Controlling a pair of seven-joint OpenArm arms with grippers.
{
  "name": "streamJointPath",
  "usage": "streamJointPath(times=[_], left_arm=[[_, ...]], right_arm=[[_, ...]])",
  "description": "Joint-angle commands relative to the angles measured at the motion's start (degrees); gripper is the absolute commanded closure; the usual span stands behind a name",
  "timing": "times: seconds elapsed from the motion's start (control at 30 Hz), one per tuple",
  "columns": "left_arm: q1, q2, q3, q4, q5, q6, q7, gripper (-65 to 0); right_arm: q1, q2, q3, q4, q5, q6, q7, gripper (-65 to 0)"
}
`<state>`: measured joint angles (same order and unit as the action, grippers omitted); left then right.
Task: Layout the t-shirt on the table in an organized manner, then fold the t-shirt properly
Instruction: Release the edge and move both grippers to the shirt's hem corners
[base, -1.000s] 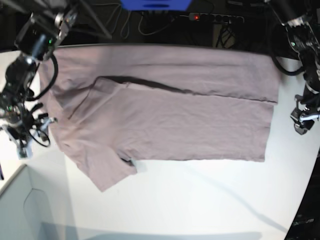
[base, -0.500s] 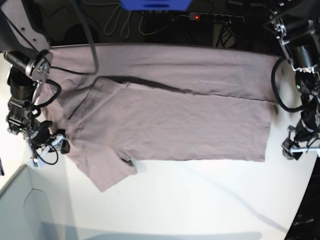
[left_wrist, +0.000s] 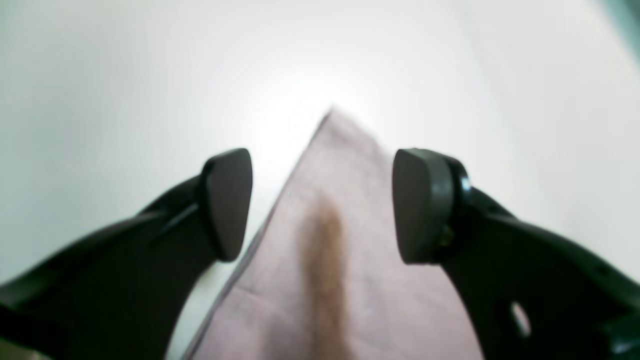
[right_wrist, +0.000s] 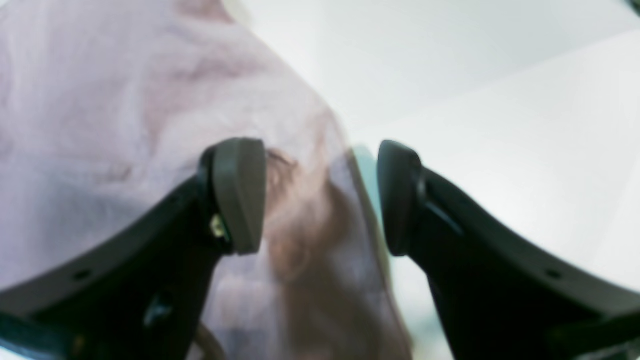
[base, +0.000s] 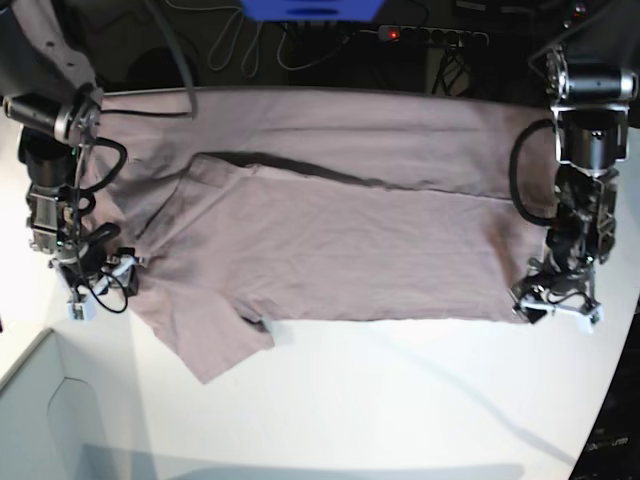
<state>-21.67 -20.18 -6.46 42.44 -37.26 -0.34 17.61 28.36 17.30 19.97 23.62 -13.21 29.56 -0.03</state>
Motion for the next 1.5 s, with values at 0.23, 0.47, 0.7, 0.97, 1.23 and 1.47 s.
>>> streamJointPath(times=[0.23,0.47,0.7,0.97,1.23,1.47], left_arm=[[-8.88,-1.31,11.51,-16.28,0.02,-0.06,-7.10,-42.3],[-8.88,-1.05,17.76,-16.81,0.02,-0.06,-10.97,-42.3],[-8.44,-0.96,17.93,-16.90,0.02,-0.06,-10.97,-34.4],[-7.82,-0.96,17.58,-16.90,-0.33,0.03,-10.79,-0.4],[-6.42,-1.40,17.32,-10.57,-0.68,0.38,-6.66,0.0],[1.41,-1.57,3.87,3.67,-0.06,0.29,1.52,0.0]], right_arm=[[-0.10,-0.20,-2.34,0.43,-0.02,-0.42,-1.07,-20.7],[-0.10,-0.38,-2.34,0.43,-0.11,-0.51,-1.15,-6.0],[-0.10,-0.38,-2.43,0.43,-0.11,-0.51,-1.15,0.0],[-0.10,-0.38,-2.43,0.43,-0.11,-0.42,-1.15,0.0],[-0.10,-0.38,-1.81,3.50,1.04,-0.24,-0.89,0.0],[-9.94,-0.29,-1.81,20.91,4.55,-0.24,-1.24,0.0]])
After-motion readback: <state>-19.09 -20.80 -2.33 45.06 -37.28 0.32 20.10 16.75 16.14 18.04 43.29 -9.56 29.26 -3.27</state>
